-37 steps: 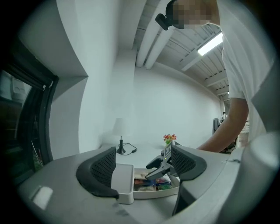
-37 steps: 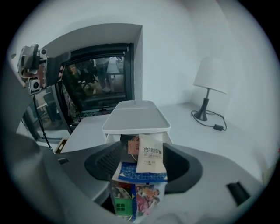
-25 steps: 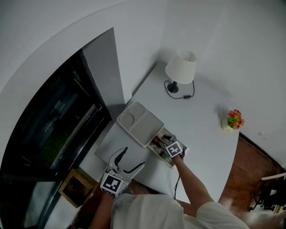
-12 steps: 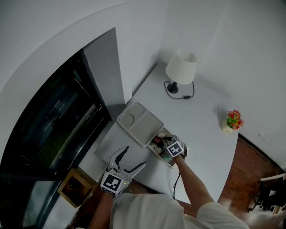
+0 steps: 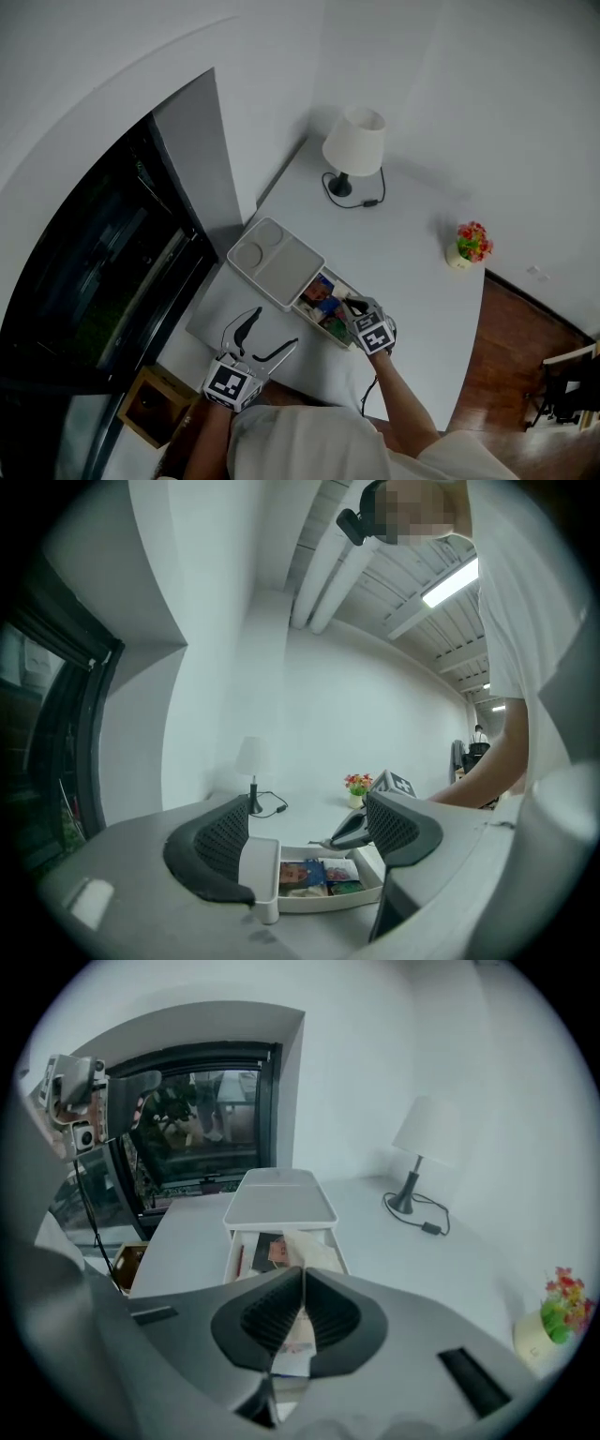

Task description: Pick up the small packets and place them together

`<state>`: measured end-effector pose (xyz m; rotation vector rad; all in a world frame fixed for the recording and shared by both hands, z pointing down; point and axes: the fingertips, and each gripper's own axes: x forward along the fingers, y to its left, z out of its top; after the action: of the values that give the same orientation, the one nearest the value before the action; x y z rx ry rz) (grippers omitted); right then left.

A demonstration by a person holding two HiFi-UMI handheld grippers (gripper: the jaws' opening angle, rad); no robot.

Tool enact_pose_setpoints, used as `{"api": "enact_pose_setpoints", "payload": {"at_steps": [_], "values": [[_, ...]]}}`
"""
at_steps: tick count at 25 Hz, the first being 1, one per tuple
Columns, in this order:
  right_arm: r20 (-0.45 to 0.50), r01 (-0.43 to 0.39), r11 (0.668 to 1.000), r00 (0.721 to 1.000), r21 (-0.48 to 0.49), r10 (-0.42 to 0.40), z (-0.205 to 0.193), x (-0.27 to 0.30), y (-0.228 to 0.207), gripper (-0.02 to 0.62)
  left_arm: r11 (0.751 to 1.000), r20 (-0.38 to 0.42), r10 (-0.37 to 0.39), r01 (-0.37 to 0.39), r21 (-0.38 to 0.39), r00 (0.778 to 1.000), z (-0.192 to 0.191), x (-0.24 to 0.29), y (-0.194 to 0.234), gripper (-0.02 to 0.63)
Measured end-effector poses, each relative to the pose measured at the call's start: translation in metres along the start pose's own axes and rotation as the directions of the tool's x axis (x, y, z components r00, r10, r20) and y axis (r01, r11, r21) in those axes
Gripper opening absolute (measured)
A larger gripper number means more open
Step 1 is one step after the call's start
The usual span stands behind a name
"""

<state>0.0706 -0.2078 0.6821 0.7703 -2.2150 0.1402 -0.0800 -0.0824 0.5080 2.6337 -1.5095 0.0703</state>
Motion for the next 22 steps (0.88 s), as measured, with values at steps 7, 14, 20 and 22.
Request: {"api": "enact_pose_setpoints", "payload": {"at_steps": [7,14,20,22], "values": [[0.064,0.047,0.998,0.997,0.038,-0.049,-0.01,-0.055,0.004,0.018,0.999,0.008,-0.035,0.035,0.007,0.999,0.004,0.007,-0.012,0.399],[0.139,0.064,0.996,0.988,0.057,-0.071,0.002,-0.09,0.016,0.017,0.999,0.015,-0.051,0.051,0.007,0.999,0.004,0.011,-0.022,0.399],[0.171,0.067,0.998,0.983,0.011,-0.068,0.024,-0.084,0.021,0.017,0.999,0.015,-0.037,0.037,-0.003,0.999,0.002,0.011,-0.021,0.399],[0.181,0.062,0.998,0.982,-0.003,-0.06,0.035,-0.075,0.02,0.017,1.0,0.013,-0.022,0.022,-0.005,1.0,0.002,0.009,-0.016,0.399]]}}
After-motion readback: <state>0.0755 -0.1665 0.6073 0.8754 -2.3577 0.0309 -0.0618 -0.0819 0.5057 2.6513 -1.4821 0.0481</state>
